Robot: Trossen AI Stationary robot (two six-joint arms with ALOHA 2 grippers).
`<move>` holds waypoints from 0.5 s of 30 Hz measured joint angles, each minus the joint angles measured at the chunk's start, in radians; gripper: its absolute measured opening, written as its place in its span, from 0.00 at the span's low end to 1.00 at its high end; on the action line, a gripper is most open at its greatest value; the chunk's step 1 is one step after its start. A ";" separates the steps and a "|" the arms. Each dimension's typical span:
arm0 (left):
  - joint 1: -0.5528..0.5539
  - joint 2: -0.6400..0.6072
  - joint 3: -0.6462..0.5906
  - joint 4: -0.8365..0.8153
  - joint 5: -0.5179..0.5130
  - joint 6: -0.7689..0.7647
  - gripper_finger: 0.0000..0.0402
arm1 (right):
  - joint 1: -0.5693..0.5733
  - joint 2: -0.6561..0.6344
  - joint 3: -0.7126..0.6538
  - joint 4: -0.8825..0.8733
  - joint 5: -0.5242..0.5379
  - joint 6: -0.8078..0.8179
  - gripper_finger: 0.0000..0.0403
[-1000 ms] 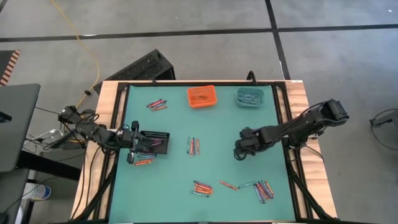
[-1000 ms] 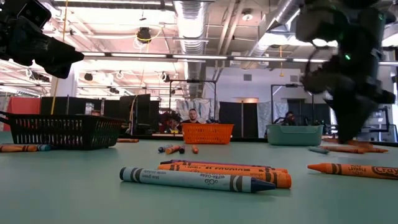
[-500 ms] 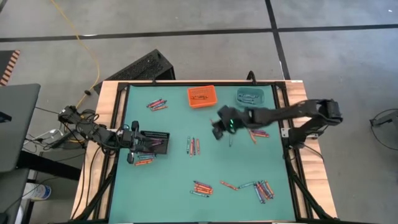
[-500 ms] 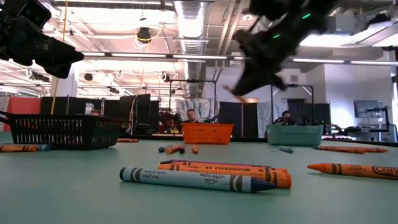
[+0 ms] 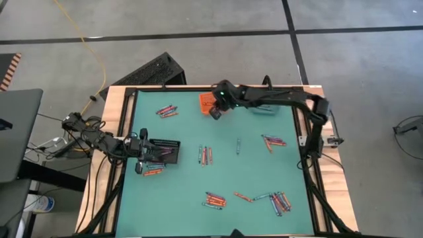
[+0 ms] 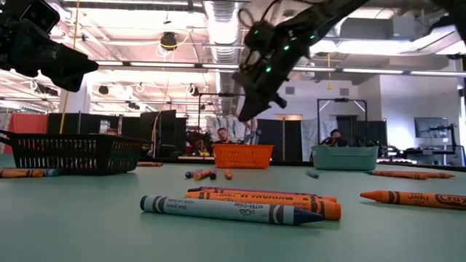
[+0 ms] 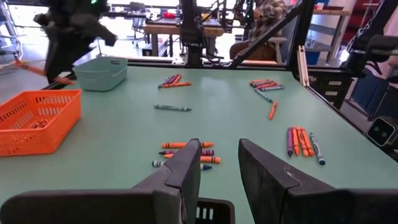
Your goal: Sort crayons
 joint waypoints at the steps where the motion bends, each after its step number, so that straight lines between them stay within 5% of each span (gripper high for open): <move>1: 0.000 0.000 0.000 0.000 0.000 0.000 0.24 | -0.005 0.022 0.021 -0.015 0.000 -0.003 0.02; 15: 0.000 0.000 0.000 0.000 0.001 0.000 0.24 | -0.013 0.164 0.174 -0.103 0.027 -0.013 0.11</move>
